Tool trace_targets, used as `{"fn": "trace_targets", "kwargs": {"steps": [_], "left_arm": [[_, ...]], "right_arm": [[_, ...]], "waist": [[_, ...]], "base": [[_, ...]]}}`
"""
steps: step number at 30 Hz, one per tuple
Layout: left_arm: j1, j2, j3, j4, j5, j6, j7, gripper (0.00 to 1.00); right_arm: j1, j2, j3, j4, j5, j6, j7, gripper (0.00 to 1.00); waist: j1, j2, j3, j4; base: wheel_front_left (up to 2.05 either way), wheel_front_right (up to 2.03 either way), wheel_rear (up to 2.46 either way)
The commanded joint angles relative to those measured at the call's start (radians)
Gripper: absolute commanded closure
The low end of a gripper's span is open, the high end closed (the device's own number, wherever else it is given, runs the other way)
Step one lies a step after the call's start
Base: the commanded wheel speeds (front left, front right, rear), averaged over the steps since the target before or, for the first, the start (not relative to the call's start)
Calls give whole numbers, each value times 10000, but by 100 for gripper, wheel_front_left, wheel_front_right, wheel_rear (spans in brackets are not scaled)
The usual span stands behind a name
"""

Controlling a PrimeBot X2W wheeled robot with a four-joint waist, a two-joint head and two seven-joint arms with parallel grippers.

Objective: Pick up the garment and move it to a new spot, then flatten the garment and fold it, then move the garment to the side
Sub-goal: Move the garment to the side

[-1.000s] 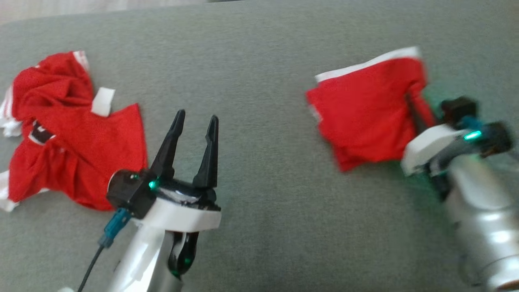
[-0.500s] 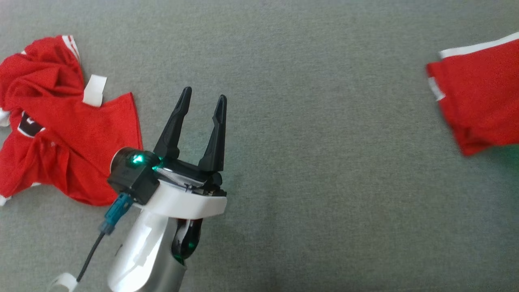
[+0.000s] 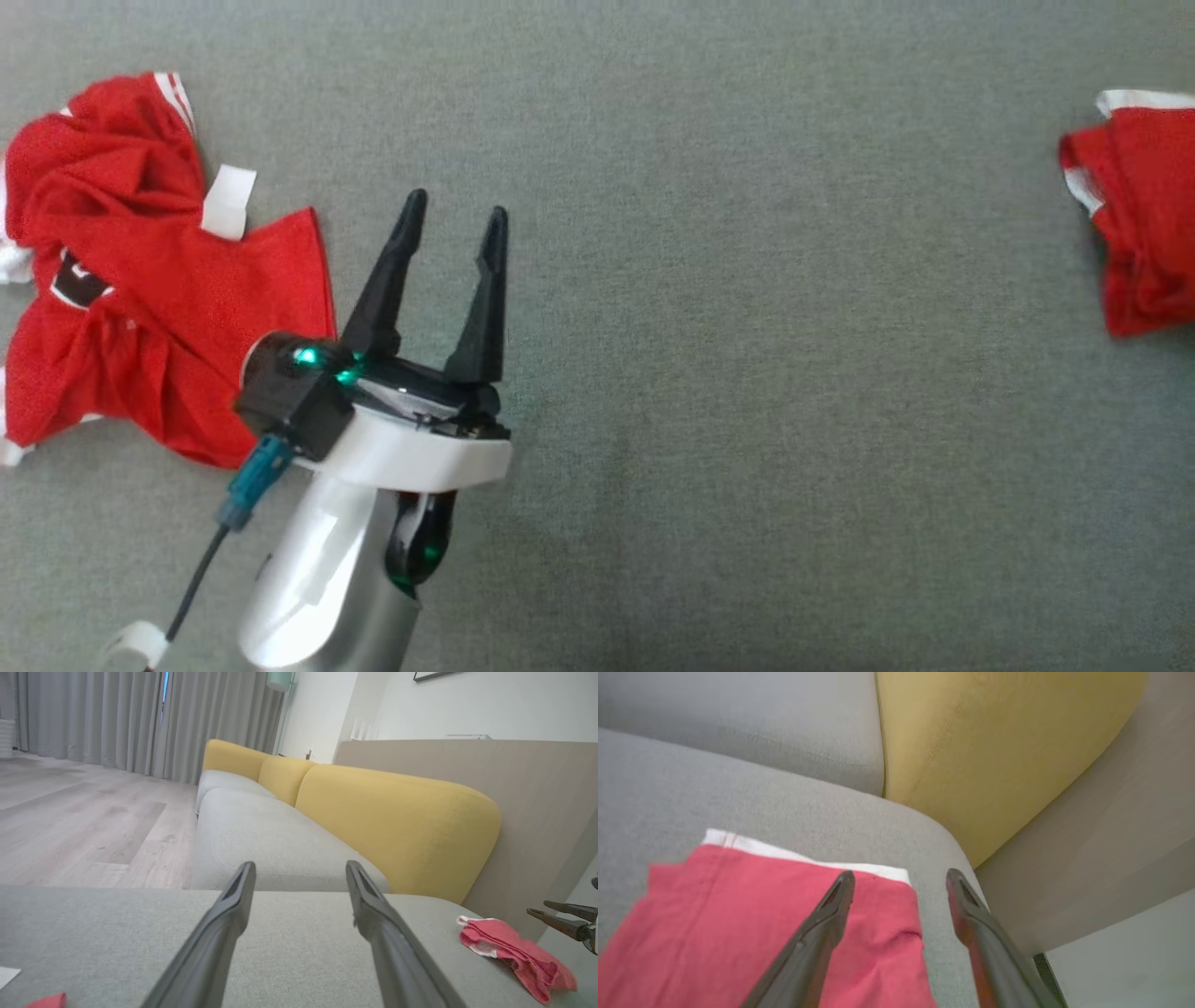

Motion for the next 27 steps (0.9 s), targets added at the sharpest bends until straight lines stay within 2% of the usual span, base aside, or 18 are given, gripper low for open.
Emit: {"fn": "trace_targets", "kwargs": {"steps": [1,7,13,19,24,27], "left_arm": [[-175,56,410,-288,62,-56,-49,0],[177,56,837,-313,105,-56,-49,0],[622,56,1263,-404,134,-57,-49,0],[1128,56,1608,-480,180,-57,-49,0],[1516,56,1755,-479,201,-57,-49,0],[1829,56,1829,-404,211,-57,-49,0]], "right_arm": [[-139,-48,38,-300,-60,35,-173,0],[-227,922,-15,-1422,14,35,-378,0],[-42,1988,88,-3261,405,35,-393,0],[578,3070,-96,-5248,899,35,129,0],[1706,4115,-320,-6668,1013,35,587,0],[3200,4917,-491,-7402,835,35,383,0]], "waist": [[0,0,-195,-75],[0,0,-935,-291],[0,0,-1669,-375],[0,0,-2285,-343],[0,0,-2657,-302],[0,0,-2843,-305]], "base": [[0,0,0],[0,0,0],[0,0,0],[0,0,0],[0,0,0],[0,0,0]]}}
